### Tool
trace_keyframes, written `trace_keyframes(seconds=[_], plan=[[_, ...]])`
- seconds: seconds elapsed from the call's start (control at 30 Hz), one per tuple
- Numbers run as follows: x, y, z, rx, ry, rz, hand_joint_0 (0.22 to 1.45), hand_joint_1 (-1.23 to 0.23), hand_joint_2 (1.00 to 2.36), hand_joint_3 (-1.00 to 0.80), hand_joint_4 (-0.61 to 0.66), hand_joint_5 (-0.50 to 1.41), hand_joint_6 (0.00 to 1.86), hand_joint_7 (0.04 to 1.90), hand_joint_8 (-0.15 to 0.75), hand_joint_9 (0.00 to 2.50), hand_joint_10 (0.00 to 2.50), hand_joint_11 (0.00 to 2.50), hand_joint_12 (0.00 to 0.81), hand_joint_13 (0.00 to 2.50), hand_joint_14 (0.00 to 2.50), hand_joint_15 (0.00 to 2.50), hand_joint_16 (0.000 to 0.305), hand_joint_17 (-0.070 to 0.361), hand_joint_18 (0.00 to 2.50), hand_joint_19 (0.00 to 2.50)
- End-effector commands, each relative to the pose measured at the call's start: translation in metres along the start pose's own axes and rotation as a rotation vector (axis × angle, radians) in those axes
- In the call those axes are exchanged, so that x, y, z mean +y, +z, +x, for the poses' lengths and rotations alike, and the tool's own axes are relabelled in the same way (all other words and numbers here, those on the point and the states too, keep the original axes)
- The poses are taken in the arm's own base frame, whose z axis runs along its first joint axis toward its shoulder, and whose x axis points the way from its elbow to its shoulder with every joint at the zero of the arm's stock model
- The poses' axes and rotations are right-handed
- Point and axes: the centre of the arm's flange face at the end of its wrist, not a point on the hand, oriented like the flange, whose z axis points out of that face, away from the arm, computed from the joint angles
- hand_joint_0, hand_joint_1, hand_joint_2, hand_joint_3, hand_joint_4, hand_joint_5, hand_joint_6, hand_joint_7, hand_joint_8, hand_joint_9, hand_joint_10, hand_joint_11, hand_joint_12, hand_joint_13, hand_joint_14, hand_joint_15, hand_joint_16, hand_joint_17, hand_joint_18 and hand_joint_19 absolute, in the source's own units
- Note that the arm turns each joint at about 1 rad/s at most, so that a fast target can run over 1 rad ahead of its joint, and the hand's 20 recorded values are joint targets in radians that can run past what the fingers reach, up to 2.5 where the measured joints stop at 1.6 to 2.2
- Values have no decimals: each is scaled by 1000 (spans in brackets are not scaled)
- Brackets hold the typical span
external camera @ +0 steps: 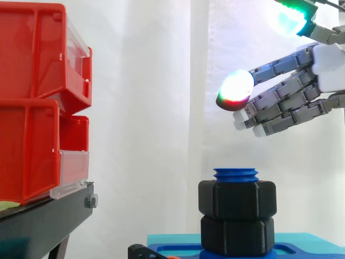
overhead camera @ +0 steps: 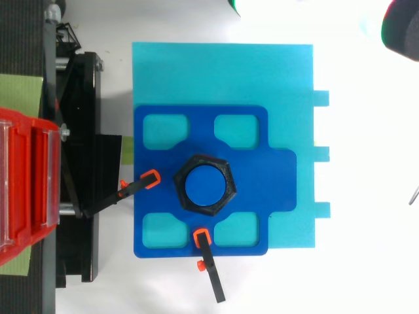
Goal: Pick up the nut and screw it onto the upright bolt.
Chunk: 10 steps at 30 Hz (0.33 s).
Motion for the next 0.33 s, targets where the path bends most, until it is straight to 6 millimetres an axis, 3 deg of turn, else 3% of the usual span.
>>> trace_keyframes(seconds=[0.0,0.3], plan=[[0,0,0,0,0,0,487,-417,1000,-500,162,-269,502,709,348,339,3,127,411,0,0,0,62,140,0,0],[0,0,0,0,0,0,492,-423,1000,-500,165,-268,502,714,352,303,2,136,412,0,0,0,61,138,0,0]])
